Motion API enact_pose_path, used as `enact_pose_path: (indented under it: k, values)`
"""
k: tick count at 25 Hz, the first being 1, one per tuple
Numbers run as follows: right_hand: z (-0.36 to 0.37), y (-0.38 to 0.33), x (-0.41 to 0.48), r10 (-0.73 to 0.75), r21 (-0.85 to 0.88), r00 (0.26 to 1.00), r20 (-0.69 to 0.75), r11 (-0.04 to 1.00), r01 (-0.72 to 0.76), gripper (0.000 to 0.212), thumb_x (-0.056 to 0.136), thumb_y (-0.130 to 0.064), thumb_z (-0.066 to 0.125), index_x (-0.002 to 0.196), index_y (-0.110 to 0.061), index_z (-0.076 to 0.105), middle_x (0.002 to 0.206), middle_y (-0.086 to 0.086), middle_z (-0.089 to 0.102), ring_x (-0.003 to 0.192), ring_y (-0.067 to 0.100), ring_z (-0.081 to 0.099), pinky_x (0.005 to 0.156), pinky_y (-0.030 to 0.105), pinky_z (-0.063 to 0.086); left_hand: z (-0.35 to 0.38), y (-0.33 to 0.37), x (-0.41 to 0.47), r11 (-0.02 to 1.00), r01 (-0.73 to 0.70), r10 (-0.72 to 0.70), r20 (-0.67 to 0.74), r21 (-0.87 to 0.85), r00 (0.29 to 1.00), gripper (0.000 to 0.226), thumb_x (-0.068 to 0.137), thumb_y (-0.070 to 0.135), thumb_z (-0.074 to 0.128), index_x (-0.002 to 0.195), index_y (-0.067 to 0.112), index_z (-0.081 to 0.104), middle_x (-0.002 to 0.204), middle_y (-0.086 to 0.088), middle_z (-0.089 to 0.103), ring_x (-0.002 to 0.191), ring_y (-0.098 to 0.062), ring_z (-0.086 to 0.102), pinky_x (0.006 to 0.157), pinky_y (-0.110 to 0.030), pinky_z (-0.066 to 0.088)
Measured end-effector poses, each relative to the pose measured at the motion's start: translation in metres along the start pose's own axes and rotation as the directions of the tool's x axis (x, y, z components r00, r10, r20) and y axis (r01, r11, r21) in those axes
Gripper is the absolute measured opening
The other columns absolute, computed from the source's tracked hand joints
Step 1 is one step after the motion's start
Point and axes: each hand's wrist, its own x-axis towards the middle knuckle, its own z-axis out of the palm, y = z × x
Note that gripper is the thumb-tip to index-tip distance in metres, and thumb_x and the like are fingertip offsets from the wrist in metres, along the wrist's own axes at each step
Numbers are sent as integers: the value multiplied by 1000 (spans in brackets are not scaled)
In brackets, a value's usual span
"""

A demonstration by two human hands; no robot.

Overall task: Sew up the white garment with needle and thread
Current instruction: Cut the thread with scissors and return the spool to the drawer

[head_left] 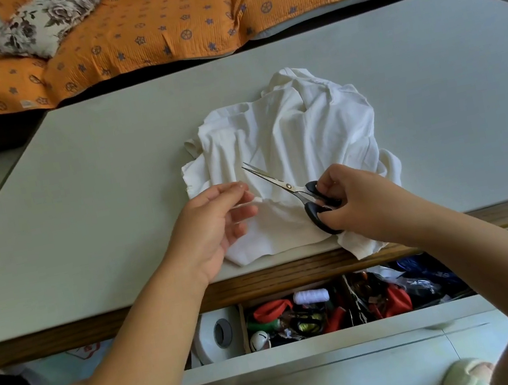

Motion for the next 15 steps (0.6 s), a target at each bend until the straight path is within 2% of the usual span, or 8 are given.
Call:
enact_pose_path:
  k: [2,5,7,9,11,13,15]
  values:
    - [0,-1,-1,-13,13,1000,-5,1000,13,25,83,-26,74,99,-19,56,95,-24,67,69,-21,58,63,-2,41,1,0,-2,999,24,-21,68,-41,997,11,97,11,57,88,11,63,80,-7,72,71,-15,73,48,-18,50]
    - [-4,-1,-4,-43,14,995,-86,999,45,25,81,-27,76,96,-25,56,106,-21,69,83,-8,65,73,7,46,2,-1,-1,1000,-10,10,83,-1,997,12,99,12,54,89,11,60,84,-12,74,82,-24,75,55,-22,56]
    - [-12,-3,-8,-79,-103,985,-150,993,64,27,80,-29,77,97,-28,56,110,-19,69,81,-2,63,73,16,46,1,-1,0,1000,-29,28,82,11,996,11,100,13,53,91,12,59,88,-15,74,86,-28,75,59,-25,58]
    - [-20,-5,-12,-116,-255,979,-167,964,71,29,80,-32,77,101,-29,56,109,-19,68,79,1,57,68,19,42,1,0,-1,999,-41,39,92,25,995,9,100,14,54,93,12,60,90,-16,74,88,-29,75,63,-27,60]
    - [-26,-6,-17,-136,-363,981,-139,928,77,30,81,-35,75,104,-26,57,96,-22,66,80,7,56,64,19,41,1,1,-2,998,-46,42,98,38,994,8,99,15,55,95,11,60,93,-17,75,88,-30,74,66,-28,61]
    - [-26,-7,-19,-144,-424,983,-118,902,81,31,82,-38,72,105,-23,58,88,-20,62,78,10,56,61,19,40,1,1,-2,997,-47,42,97,53,994,7,99,15,57,95,11,61,97,-19,74,88,-30,74,68,-29,61]
    - [-24,-7,-19,-145,-439,982,-118,895,79,31,82,-40,71,105,-23,58,93,-14,65,77,12,58,62,24,42,1,1,-3,997,-50,44,94,62,995,6,98,15,57,95,11,61,98,-20,73,88,-30,74,69,-31,62]
